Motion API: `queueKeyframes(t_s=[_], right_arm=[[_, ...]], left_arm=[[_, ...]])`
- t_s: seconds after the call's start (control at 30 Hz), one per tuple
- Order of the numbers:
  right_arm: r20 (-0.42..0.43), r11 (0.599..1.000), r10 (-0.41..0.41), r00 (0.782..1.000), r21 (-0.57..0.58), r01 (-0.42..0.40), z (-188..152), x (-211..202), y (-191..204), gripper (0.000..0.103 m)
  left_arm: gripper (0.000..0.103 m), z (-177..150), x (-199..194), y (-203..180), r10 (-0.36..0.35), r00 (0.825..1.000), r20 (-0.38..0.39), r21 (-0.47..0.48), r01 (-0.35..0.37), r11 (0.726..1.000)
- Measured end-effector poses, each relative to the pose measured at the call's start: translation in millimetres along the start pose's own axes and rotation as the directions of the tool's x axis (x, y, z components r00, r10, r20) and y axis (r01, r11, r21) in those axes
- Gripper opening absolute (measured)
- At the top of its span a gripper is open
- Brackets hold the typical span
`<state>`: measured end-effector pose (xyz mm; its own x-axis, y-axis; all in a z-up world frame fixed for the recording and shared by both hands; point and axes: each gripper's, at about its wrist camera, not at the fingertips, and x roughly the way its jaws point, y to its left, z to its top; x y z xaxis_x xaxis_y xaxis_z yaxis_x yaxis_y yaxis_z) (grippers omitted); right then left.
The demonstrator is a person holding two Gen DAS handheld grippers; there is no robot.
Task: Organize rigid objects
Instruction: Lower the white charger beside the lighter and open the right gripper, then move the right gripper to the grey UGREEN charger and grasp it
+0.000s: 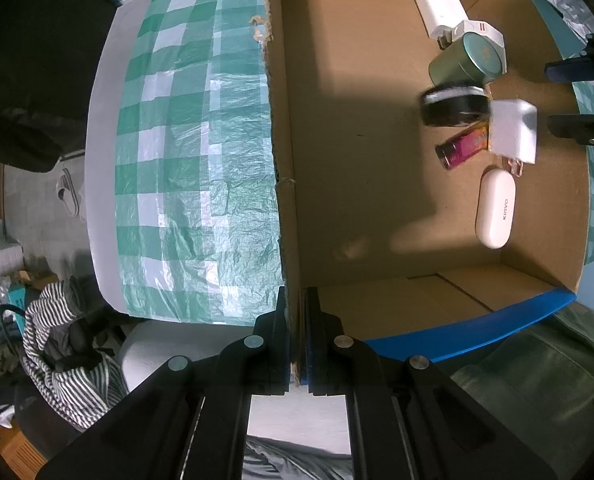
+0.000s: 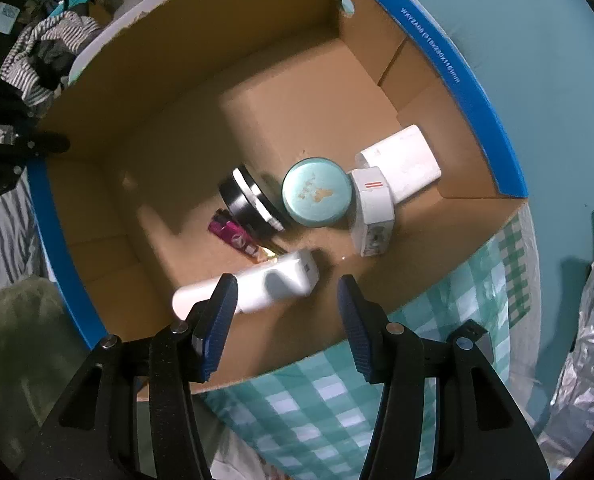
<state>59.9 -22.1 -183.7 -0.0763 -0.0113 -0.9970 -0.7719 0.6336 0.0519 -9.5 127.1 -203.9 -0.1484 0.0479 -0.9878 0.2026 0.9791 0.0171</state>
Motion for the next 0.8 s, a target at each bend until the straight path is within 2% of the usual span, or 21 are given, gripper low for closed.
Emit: queueKeyframes(t_s=[0.53, 0.8], right_arm=[[0.073, 1.000, -0.005, 0.997, -0.004, 0.006, -18, -37, -3, 0.052], [0.095, 1.000, -0.014, 0.995, 0.026, 0.012, -32, -51, -19, 0.052]], left_arm=[[0.005, -1, 0, 1, 0.005, 1.000, -0.003, 0.003, -0.005, 1.000], [0.005, -1, 0, 0, 0.008, 1.000, -0.006, 0.007, -0.008, 1.000]])
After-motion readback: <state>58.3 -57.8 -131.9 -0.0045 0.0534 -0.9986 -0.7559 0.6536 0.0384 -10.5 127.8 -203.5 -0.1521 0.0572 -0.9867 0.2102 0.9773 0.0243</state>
